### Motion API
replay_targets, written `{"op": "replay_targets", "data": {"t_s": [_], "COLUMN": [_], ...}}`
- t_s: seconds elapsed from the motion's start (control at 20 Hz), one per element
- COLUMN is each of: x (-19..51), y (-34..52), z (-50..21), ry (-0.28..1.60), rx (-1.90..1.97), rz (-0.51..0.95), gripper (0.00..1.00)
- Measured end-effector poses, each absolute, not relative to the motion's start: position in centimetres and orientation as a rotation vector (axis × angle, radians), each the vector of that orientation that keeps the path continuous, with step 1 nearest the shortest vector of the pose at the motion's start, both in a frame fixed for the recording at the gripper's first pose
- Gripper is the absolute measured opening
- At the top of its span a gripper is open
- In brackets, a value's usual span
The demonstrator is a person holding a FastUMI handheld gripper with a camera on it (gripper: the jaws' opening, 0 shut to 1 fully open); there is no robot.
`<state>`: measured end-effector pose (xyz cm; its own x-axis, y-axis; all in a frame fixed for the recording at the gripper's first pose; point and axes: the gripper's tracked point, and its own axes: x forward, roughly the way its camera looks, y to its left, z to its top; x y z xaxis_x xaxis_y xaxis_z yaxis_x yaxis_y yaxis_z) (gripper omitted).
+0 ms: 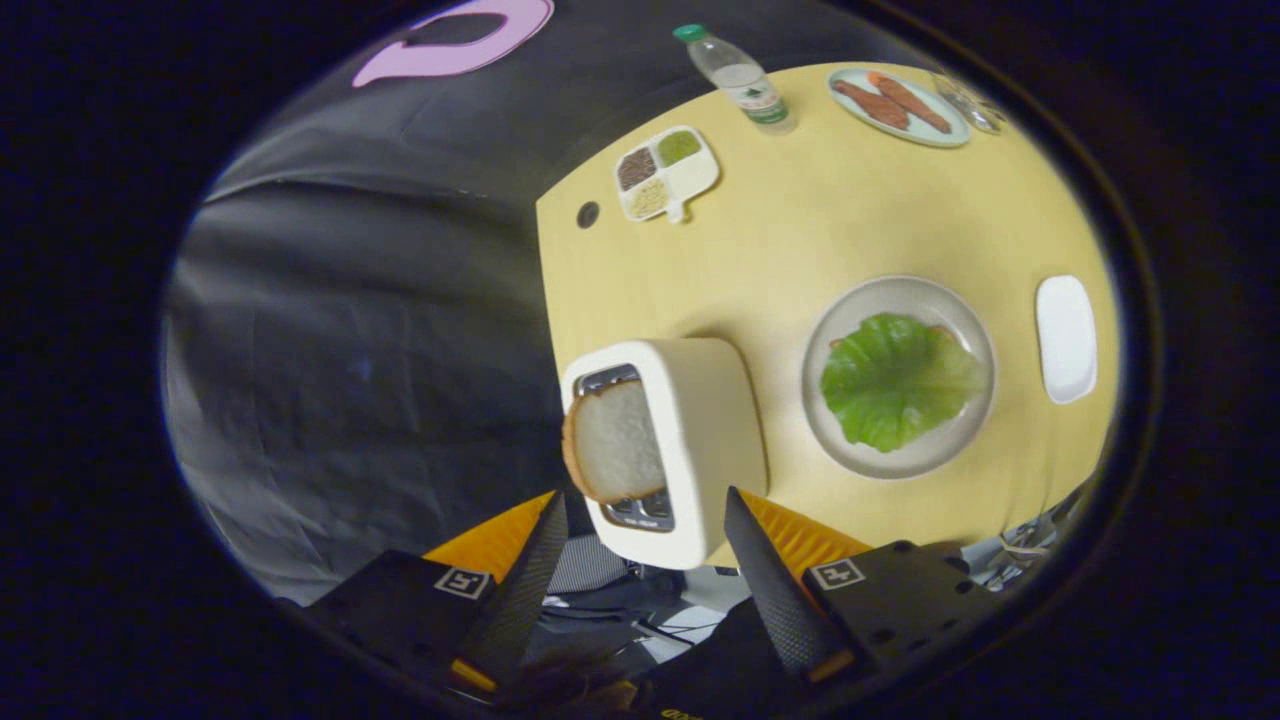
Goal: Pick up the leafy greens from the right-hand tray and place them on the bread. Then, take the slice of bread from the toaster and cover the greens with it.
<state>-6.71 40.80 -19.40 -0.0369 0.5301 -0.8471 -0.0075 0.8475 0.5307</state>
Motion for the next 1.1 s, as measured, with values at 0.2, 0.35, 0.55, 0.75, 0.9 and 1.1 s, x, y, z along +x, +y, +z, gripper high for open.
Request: {"op": "replay_targets", "data": {"t_s": [0.2, 0.35, 0.55, 0.75, 0.9, 1.1], "x": [-6.8, -6.3, -6.4, -6.8, -6.6, -6.9], "y": [44.7, 45.4, 45.2, 44.4, 43.2, 42.7], "z": [-21.2, -23.5, -25.5, -26.3, -26.4, -25.5], "ry": [1.578, 1.584, 1.589, 1.603, 1.605, 1.625], "rx": [0.387, 0.336, 0.266, 0.209, 0.182, 0.191], "rz": [0.478, 0.445, 0.423, 0.428, 0.421, 0.425], "gripper": [0.98, 0.98, 0.74, 0.44, 0.28, 0.12]}}
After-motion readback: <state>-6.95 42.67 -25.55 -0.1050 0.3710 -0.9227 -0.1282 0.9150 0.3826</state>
